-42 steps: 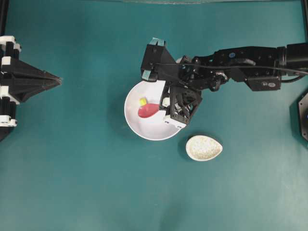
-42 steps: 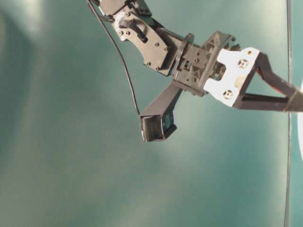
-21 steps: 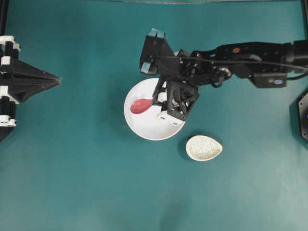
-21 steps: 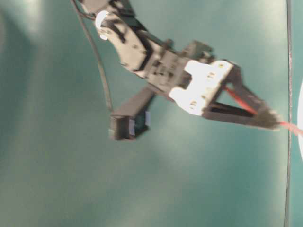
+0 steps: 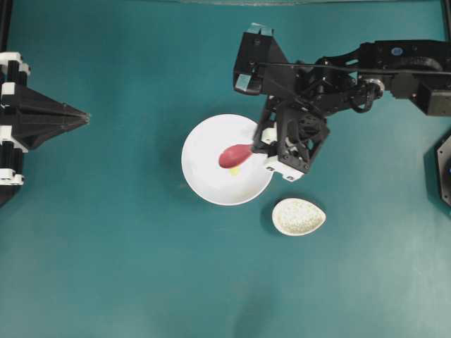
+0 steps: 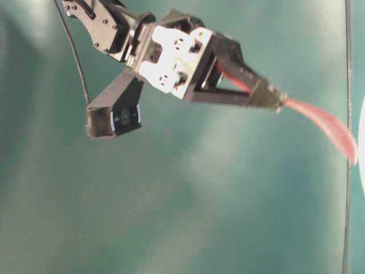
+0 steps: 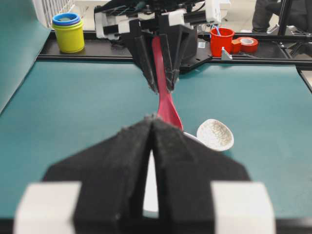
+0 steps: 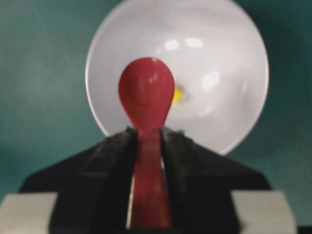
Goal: Scoop the yellow hexagonal prism block from the bowl with a spoon using the right arm.
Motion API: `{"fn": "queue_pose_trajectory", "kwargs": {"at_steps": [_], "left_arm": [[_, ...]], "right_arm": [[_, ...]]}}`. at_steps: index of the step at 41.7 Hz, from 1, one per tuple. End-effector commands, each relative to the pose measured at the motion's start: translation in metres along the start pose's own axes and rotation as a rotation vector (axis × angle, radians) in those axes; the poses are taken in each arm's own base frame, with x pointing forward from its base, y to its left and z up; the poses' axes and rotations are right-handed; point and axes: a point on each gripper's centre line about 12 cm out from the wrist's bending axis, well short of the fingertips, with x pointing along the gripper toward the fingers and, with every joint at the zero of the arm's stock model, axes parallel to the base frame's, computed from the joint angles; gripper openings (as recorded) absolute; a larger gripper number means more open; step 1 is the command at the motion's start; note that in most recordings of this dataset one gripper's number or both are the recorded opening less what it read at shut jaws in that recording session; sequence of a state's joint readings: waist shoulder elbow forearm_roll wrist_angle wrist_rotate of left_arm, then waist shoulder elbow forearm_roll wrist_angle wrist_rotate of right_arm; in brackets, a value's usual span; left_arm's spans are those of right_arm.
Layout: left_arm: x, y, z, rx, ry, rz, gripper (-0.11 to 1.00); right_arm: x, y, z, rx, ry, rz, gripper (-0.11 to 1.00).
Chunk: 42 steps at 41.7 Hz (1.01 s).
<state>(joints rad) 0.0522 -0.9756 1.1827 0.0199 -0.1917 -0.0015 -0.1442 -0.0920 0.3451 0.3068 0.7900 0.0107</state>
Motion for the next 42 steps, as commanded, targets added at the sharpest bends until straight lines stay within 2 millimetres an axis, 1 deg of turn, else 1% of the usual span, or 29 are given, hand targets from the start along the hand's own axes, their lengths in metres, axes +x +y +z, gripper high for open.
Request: {"fn": "queue_pose_trajectory", "kwargs": {"at_steps": [1,7,20,27,42], "left_arm": [[0.002,0.000,0.006,0.000,-0.015,0.001,0.00],[0.002,0.001,0.006,0.000,-0.015,0.003,0.00],[0.002,0.000,0.006,0.000,-0.014,0.001,0.00],[0.002,0.001,0.006,0.000,-0.014,0.003,0.00],[0.002,0.000,0.006,0.000,-0.012,0.001,0.00]], "right_arm": [[-0.016,0.006,0.002,-0.003,0.006,0.010,0.25],[-0.015,0.006,-0.004,0.013,0.066,0.007,0.25],[-0.010,0.001,-0.010,0.048,0.124,-0.028,0.25],[-0.001,-0.001,-0.015,0.060,0.188,-0.040,0.25],[0.025,-0.007,-0.010,0.067,0.242,-0.053,0.25]]}}
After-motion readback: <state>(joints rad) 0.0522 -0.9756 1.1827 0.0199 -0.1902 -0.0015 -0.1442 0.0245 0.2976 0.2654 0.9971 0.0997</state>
